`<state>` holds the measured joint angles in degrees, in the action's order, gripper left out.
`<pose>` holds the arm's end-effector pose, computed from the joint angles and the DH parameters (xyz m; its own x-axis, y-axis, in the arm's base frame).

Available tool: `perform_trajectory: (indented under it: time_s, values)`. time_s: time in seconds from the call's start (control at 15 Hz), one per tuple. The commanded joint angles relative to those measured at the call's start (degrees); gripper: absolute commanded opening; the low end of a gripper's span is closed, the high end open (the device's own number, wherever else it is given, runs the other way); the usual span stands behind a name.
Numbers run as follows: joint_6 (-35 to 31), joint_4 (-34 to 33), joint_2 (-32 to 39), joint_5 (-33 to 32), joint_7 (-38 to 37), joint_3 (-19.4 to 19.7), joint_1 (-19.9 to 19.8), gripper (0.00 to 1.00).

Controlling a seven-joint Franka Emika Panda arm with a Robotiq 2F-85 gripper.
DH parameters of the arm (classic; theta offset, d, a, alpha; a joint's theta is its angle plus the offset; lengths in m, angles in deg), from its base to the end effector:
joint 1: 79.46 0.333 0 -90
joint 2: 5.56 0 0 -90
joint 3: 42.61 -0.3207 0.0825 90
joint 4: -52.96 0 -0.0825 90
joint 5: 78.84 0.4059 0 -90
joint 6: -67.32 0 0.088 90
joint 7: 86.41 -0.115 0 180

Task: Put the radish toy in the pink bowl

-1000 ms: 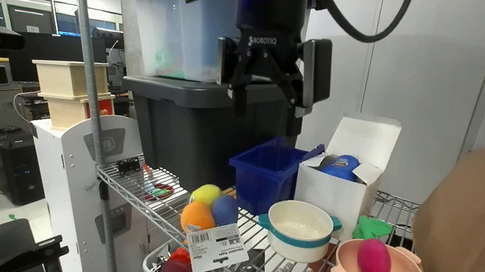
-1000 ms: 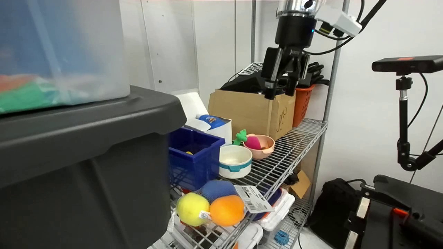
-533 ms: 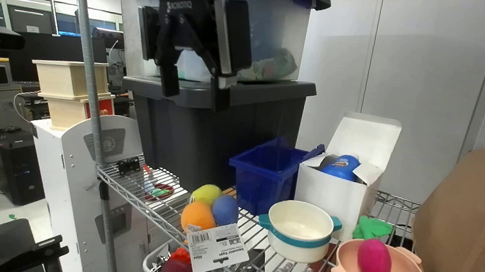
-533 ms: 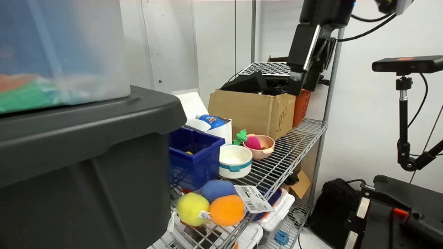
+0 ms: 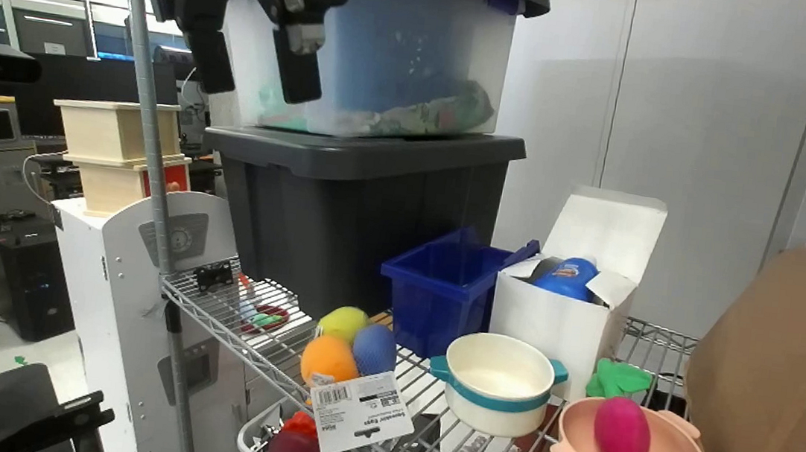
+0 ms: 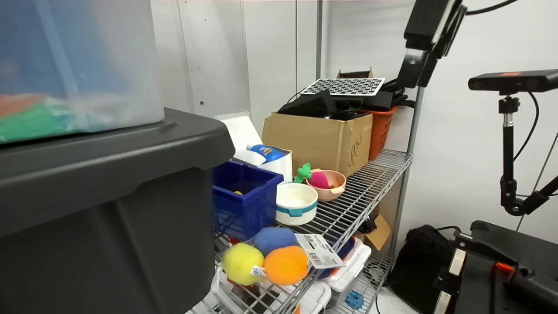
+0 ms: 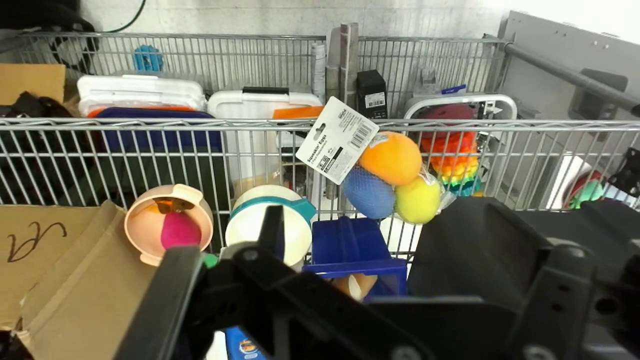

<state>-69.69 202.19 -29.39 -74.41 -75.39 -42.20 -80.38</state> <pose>0.4338 -0.0089 0.3969 0.9716 0.1126 0.2082 0.1207 -0.9923 -0.0265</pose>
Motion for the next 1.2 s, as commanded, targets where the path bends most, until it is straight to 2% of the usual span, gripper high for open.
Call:
perform_trajectory:
  time_s: [0.0,0.2,0.27,1.13]
  values:
    - [3.5,1.9,-5.0,-1.4,-0.7,0.6,1.0,1.0]
    - [6.8,1.8,-5.9,-1.8,-1.0,0.5,1.0,1.0]
    - [4.5,1.4,-4.2,-1.4,-0.6,1.0,1.0,1.0]
    - [5.5,1.5,-4.5,-1.4,-0.6,1.0,1.0,1.0]
